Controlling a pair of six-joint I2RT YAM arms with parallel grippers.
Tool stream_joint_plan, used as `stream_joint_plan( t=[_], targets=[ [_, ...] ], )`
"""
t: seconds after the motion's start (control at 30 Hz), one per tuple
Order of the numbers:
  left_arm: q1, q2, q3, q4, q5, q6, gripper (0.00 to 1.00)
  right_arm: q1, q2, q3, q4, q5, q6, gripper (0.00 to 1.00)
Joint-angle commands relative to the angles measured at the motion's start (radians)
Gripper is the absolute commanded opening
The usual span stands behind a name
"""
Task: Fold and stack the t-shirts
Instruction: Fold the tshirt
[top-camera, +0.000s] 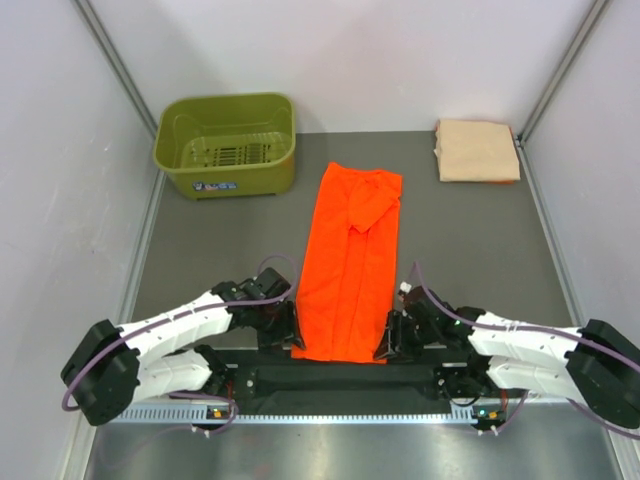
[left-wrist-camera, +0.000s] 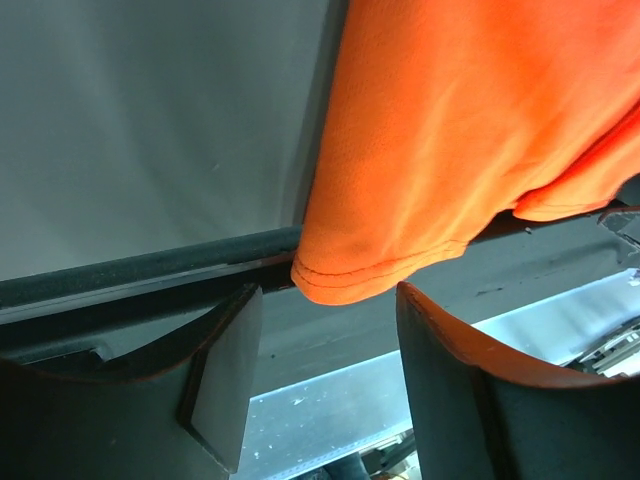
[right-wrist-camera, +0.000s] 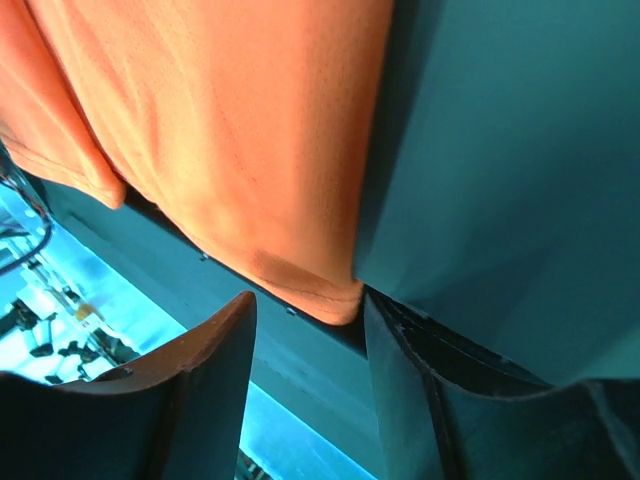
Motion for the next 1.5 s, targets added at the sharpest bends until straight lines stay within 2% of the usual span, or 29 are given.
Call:
stream_joint_plan(
  t=[0.0,0.17,0.23,0.27,0.43,0.47,0.53,0.6,0.67,0.7,0.97,1.1,1.23,1.37,1.47],
  targets=[
    [-0.014,-0.001,-0.027,-0.007,0.0,-0.034,0.61,0.051,0.022,-0.019,0.063,0.034,0.064,0.48],
    [-0.023,-0.041,-0.074,0.043,0.005,-0.065,0.6,0.087,0.009,-0.054,0.112,0.064,0.119,0.44],
    [-0.023,-0.047,-0.092,0.083,0.013,-0.08,0.58,0.088,0.006,-0.055,0.12,0.078,0.118,0.4],
    [-0.024,-0.047,-0.096,0.094,0.017,-0.084,0.57,0.088,0.001,-0.054,0.121,0.084,0.115,0.35],
    [-0.026,-0.036,-0.088,0.154,0.017,-0.101,0.44,0.088,-0.039,-0.035,0.065,0.101,0.115,0.23],
    [-0.024,-0.035,-0.088,0.169,0.02,-0.104,0.38,0.088,-0.059,-0.031,0.052,0.109,0.113,0.19],
    [-0.026,-0.03,-0.083,0.178,0.019,-0.106,0.35,0.088,-0.095,-0.012,0.008,0.116,0.101,0.13],
    [-0.026,-0.03,-0.074,0.186,0.014,-0.1,0.25,0.088,-0.117,0.006,-0.018,0.126,0.092,0.09],
    [-0.024,-0.036,-0.047,0.172,0.001,-0.092,0.14,0.088,-0.137,0.02,-0.047,0.129,0.072,0.0],
    [-0.024,-0.038,-0.034,0.153,-0.006,-0.085,0.0,0.087,-0.142,0.043,-0.058,0.132,0.063,0.0],
    [-0.026,-0.032,0.185,0.025,-0.101,-0.036,0.0,0.056,-0.143,0.184,-0.204,0.189,-0.029,0.0],
    [-0.023,0.048,0.294,0.01,-0.133,0.0,0.0,-0.076,-0.108,0.262,-0.25,0.149,-0.124,0.0],
    [-0.014,0.188,0.436,-0.004,-0.171,0.055,0.0,-0.241,-0.022,0.331,-0.288,0.071,-0.29,0.0],
    [0.061,0.31,0.55,-0.019,-0.202,0.135,0.0,-0.396,0.108,0.455,-0.316,-0.015,-0.436,0.0],
    [0.129,0.424,0.627,-0.01,-0.198,0.175,0.0,-0.455,0.243,0.558,-0.334,-0.06,-0.526,0.0]
  ],
)
